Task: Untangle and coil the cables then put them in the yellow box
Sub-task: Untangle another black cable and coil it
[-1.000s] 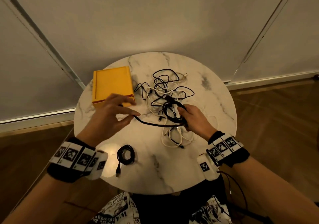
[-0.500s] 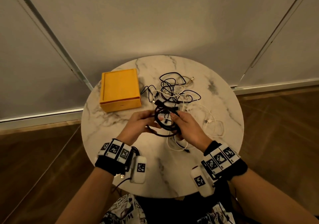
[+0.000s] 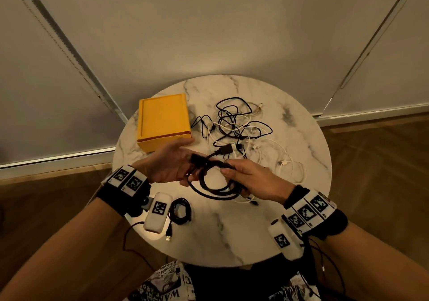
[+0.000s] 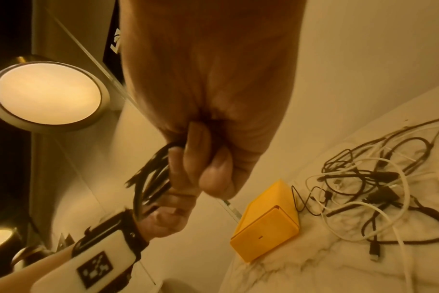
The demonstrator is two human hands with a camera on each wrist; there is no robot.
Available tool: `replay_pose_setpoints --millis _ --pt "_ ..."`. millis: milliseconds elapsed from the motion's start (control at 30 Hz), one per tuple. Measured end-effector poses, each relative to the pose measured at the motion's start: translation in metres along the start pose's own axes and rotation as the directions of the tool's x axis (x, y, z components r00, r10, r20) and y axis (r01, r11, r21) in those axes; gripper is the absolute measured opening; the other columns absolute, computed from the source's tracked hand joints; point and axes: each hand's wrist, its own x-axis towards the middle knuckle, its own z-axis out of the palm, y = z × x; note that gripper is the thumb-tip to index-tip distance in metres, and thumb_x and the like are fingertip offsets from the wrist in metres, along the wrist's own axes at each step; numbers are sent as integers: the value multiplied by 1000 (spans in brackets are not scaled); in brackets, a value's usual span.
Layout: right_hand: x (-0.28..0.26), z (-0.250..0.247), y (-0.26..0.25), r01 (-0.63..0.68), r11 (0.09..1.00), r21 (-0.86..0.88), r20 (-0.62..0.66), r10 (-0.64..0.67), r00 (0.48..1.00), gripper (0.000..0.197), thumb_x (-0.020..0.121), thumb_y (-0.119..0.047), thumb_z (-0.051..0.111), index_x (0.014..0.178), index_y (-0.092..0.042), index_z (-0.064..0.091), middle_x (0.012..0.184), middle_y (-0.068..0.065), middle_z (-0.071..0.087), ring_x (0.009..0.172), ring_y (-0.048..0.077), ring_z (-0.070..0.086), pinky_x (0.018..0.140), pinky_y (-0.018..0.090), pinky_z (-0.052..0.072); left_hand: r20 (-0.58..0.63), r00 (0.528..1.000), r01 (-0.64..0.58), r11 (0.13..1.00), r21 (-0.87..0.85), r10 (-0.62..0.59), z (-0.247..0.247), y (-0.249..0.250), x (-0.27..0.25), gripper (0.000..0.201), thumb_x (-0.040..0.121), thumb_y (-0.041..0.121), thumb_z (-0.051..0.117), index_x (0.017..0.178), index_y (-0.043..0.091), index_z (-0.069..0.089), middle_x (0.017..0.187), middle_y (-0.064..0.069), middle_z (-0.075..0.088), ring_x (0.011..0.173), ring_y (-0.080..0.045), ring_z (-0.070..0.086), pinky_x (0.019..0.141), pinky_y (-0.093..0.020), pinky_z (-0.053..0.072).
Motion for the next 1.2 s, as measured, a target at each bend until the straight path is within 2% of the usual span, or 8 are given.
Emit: replay_pose_setpoints --millis 233,333,533,633,800,900,1033,1200 --pt "3 0 -9 90 971 -222 200 -45 979 26 100 -20 50 79 -32 57 60 -2 50 45 3 43 47 17 36 -134 990 114 744 658 -33 32 6 20 28 98 28 51 79 15 67 62 -2 61 52 -10 50 51 -22 39" --pt "5 -5 -9 78 962 -261 138 -43 990 20 99 -22 52 81 -20 60 58 -1 51 43 4 46 47 17 37 -240 952 -17 812 583 192 34 -4 33 20 93 2 56 91 13 73 82 -18 70 70 -17 61 66 -25 48" --pt "6 -13 -5 70 947 -312 85 -45 995 25 99 -23 53 88 -3 62 64 3 57 48 4 49 49 16 39 -411 881 -9 877 480 234 34 -22 27 24 91 14 52 82 8 73 73 -15 61 61 -22 50 51 -25 33" --pt "10 -12 0 78 939 -336 99 -48 994 27 99 -25 54 88 -3 63 62 -2 54 47 4 47 49 17 36 -370 908 -89 954 287 196 34 -35 16 32 79 38 68 85 7 73 66 -6 54 59 -17 47 50 -23 35" --pt "12 -5 11 91 908 -409 140 -35 989 26 100 -25 51 86 -5 60 62 -1 54 50 5 49 53 20 38 -258 959 -9 920 393 120 31 -42 7 26 72 24 79 93 9 75 66 -2 55 57 -10 48 54 -23 40" --pt "12 -6 18 30 933 -358 37 -18 999 25 100 -24 50 89 -3 60 62 -1 54 47 4 50 49 19 40 -432 880 -34 933 358 198 31 -48 9 28 81 31 72 105 16 71 74 5 63 65 -10 56 56 -26 43" --pt "16 -15 29 -42 964 -264 -241 -24 970 25 100 -24 51 78 -12 56 61 -3 52 48 5 50 48 16 38 -699 636 -128 938 323 328 33 -71 14 28 89 34 65 116 25 63 111 2 66 92 -15 64 69 -32 53" --pt "20 -22 28 -55 993 -102 -478 -1 879 31 100 -21 51 69 -25 51 55 -5 49 41 5 50 41 16 37 -758 563 -123 941 316 328 43 -90 30 34 88 32 68 118 18 63 111 0 68 91 -15 69 63 -33 59"
